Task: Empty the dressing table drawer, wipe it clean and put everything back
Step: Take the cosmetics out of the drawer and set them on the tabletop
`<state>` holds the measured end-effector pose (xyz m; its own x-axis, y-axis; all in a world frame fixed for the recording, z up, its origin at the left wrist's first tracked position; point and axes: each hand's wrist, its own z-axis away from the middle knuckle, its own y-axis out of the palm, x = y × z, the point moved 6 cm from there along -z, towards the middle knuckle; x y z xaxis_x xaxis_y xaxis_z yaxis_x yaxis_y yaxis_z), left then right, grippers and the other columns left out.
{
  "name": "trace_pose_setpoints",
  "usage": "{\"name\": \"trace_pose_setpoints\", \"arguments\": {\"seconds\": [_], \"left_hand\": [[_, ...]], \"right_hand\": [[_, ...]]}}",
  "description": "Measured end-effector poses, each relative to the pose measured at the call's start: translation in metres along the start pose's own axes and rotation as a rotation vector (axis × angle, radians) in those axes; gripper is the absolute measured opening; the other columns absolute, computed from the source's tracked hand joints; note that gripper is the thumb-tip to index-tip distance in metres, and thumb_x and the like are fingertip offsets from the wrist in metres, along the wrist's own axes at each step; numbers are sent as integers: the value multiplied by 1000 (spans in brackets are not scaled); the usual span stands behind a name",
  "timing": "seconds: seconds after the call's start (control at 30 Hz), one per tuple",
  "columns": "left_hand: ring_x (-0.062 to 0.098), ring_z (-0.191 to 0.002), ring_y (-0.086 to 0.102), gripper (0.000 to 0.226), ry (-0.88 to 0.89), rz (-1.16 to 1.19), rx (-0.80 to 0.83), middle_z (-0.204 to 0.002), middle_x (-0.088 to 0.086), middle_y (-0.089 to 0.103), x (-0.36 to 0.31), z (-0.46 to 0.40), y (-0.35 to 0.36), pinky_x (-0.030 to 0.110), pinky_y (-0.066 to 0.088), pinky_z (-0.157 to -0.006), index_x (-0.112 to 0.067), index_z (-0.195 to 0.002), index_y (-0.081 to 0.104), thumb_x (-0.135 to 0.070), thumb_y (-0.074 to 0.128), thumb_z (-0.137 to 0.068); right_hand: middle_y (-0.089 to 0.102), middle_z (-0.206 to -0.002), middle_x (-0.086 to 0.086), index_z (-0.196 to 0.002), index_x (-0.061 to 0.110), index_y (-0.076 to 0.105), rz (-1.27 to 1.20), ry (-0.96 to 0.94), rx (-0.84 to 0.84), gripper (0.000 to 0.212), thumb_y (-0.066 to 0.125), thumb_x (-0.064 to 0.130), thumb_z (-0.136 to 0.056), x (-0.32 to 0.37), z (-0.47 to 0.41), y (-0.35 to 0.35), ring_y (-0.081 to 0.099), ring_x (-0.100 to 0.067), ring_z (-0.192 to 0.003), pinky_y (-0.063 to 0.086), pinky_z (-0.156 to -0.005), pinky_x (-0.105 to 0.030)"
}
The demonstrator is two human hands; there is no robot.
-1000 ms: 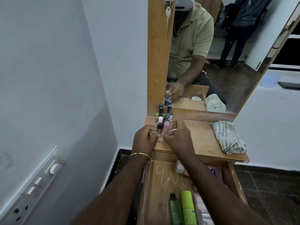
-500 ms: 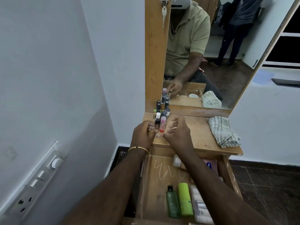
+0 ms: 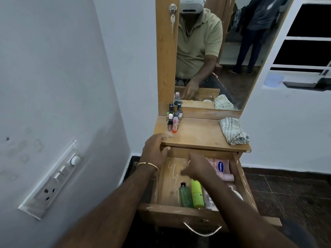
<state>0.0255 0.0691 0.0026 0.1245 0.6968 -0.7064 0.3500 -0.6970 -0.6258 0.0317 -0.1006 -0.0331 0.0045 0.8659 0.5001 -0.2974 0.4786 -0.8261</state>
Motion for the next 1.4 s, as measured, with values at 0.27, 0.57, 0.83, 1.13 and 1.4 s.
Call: {"name": "trace_pose_setpoints", "arguments": {"seconds": [0.27,0.57,0.83,1.13,1.4], "left_hand": [[3,-82,56,25,-28,44,133,-88,-18,54,-7,30,8,22,49,-79,-21,-106,65,-14,72,-83],[-1,-90,55,19,-45,37,190,-95,-17,58,-9,45,2,20,51,-82,-23,-103,64,-20,69,-85],[0,-77,62,7,-158,155,123,-79,-10,69,-1,42,-2,2,43,-63,-19,-79,71,-14,71,-84],[22,-82,71,57,-416,482,64,-82,3,74,-12,17,3,49,58,-81,-19,-80,72,-68,43,-76],[20,-96,67,98,-512,569,27,-97,1,74,-27,-3,-8,46,52,-94,-27,-91,74,-98,16,-56]], "right_hand": [[63,-119,-3,-120,17,62,430,58,111,54,77,45,-78,-7,32,42,61,-23,-109,51,-85,-33],[61,-123,-3,-124,17,60,458,71,104,52,74,42,-81,0,35,51,60,-22,-112,51,-89,-33],[62,-90,3,-87,20,58,254,91,34,23,70,38,-80,8,29,17,64,-17,-90,51,-71,-29],[55,-87,-1,-97,13,50,-220,-27,-339,49,72,51,-76,47,7,-56,53,-13,-74,36,-53,-28],[52,-83,4,-93,15,50,-415,-161,-513,33,71,40,-86,72,-9,-55,46,-4,-69,30,-52,-21]]}}
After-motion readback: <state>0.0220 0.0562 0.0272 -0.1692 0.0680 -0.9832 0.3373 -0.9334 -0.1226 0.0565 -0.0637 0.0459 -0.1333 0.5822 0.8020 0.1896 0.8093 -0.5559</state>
